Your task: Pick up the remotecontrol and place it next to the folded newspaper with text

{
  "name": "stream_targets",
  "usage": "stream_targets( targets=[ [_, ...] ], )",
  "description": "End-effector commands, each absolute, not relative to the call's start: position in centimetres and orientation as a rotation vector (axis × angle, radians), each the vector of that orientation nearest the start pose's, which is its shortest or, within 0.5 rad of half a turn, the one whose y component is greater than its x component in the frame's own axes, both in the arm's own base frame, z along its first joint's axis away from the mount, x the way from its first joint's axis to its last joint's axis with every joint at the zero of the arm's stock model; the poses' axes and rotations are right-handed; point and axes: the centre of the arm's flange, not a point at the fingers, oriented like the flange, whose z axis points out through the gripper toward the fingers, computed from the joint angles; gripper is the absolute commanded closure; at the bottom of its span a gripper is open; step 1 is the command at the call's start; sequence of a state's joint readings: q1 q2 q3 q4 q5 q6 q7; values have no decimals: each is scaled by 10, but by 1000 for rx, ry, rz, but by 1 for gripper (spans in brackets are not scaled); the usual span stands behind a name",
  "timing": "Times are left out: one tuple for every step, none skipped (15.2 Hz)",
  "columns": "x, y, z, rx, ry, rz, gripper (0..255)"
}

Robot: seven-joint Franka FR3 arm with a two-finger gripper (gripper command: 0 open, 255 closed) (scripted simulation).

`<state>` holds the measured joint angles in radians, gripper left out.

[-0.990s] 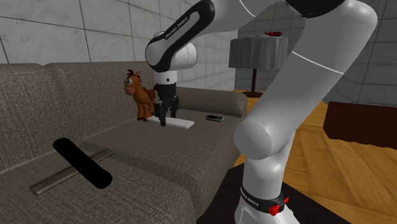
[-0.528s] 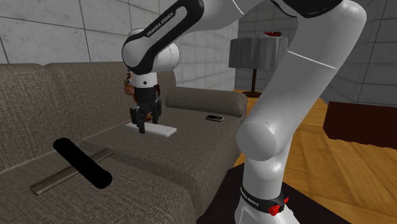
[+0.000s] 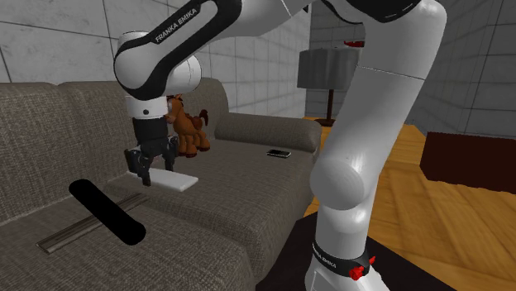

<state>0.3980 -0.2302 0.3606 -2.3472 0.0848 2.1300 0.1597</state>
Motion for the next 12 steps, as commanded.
stream_targets(
  targets=[
    [330, 354, 419, -3033, -845, -7, 255],
    [327, 367, 419, -3033, -845, -7, 255],
    [324, 380, 419, -3033, -845, -7, 255],
    [321, 393, 419, -3033, -845, -7, 255],
    [318, 406, 419, -3033, -845, -7, 255],
    [315, 419, 419, -3033, -845, -7, 255],
    [313, 432, 419, -3033, -845, -7, 255],
    [310, 445, 419, -3033, -845, -7, 255],
    [307, 458, 420, -3033, -845, -7, 255],
    [304, 470, 420, -3033, -845, -7, 255],
    [301, 483, 420, -3033, -845, -7, 255],
    [298, 496, 420, -3033, -845, -7, 255]
  ],
)
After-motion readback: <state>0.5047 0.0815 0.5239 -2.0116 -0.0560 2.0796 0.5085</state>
